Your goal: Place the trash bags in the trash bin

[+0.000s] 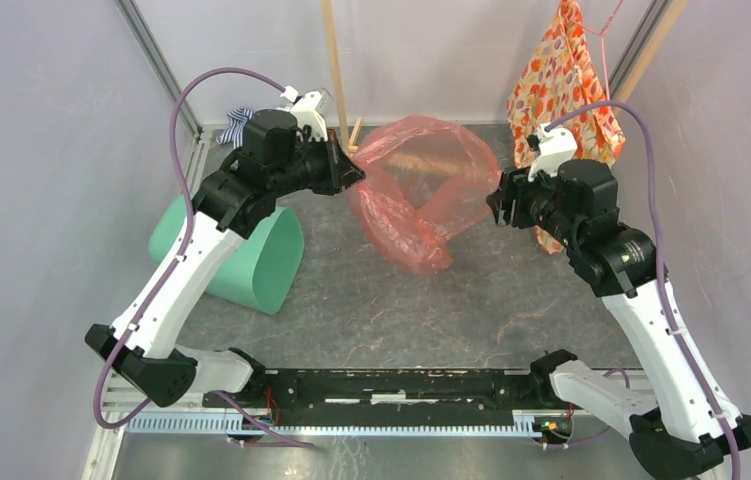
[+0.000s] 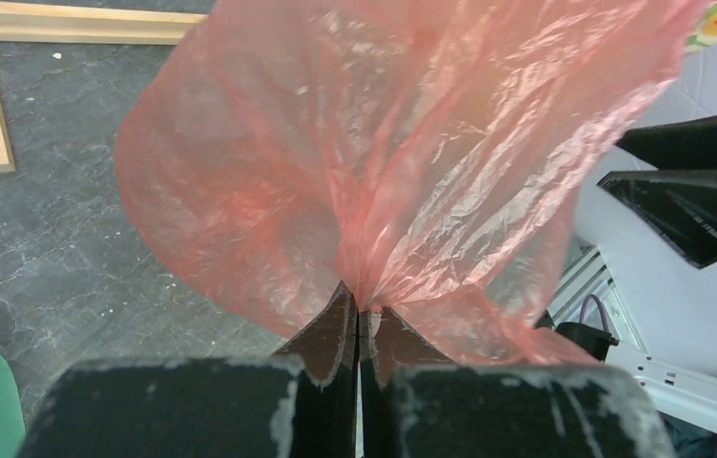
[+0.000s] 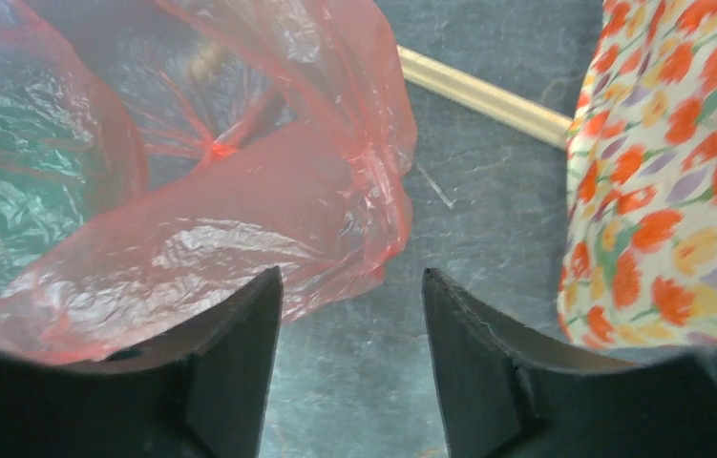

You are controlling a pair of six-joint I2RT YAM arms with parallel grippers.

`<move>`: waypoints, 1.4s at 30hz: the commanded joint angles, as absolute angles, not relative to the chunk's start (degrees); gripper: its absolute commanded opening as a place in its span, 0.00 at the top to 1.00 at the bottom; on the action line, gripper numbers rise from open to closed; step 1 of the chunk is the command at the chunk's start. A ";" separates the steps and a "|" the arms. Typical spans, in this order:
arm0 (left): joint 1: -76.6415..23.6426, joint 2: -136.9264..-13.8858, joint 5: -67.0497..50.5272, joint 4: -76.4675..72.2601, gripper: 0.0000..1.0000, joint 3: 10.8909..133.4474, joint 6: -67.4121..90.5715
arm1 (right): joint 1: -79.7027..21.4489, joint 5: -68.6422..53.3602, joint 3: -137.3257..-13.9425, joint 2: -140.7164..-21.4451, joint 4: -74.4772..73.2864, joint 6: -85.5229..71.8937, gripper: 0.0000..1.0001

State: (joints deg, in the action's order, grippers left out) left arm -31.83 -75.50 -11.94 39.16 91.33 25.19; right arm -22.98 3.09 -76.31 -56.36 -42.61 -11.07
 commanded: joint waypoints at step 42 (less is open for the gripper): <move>-31.47 -76.15 -12.72 40.47 0.98 95.27 22.17 | -29.02 -7.01 -34.42 -66.80 17.55 -24.66 0.08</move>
State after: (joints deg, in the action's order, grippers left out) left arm -31.83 -76.47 -12.14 40.36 92.73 25.17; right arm -28.77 -4.91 -32.86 -63.94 11.00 -22.33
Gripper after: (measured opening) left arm 0.028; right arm 0.922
